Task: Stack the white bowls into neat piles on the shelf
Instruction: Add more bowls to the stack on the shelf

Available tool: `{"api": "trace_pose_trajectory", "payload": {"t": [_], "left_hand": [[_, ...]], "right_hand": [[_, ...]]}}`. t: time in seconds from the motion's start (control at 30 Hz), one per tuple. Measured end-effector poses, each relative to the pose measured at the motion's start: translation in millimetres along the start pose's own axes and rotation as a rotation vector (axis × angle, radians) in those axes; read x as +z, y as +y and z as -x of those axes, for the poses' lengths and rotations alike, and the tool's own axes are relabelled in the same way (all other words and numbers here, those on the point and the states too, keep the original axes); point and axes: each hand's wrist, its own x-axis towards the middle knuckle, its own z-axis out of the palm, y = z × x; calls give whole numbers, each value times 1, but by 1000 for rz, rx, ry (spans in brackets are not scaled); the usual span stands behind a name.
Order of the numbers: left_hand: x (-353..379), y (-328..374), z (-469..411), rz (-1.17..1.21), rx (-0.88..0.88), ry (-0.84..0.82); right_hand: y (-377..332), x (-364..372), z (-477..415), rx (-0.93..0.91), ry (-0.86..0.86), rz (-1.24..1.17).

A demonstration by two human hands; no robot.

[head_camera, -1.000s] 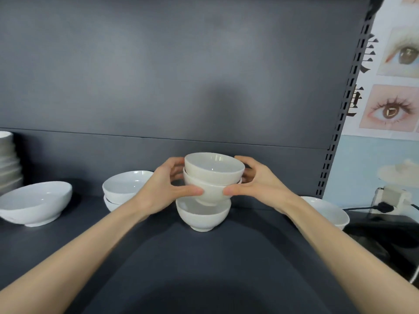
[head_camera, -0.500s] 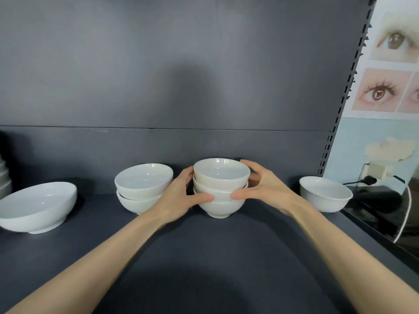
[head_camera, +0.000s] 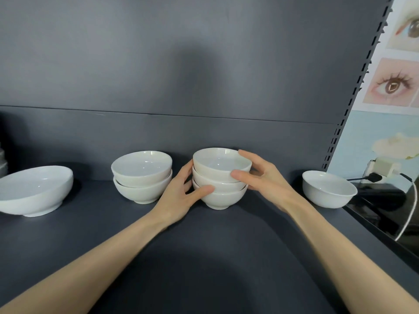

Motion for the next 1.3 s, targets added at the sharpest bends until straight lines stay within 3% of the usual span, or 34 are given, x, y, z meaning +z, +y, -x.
{"api": "trace_pose_trajectory", "payload": {"t": [0.43, 0.67, 0.87, 1.3], "left_hand": [[0, -2, 3, -38, -15, -28], [4, -2, 7, -43, -47, -24], [6, 8, 8, -24, -59, 19], [-39, 105, 21, -89, 141, 203]], "right_hand": [[3, 1, -1, -54, 13, -63], [8, 1, 7, 42, -63, -81], [3, 2, 8, 35, -15, -84], [-98, 12, -5, -183, -49, -82]]}}
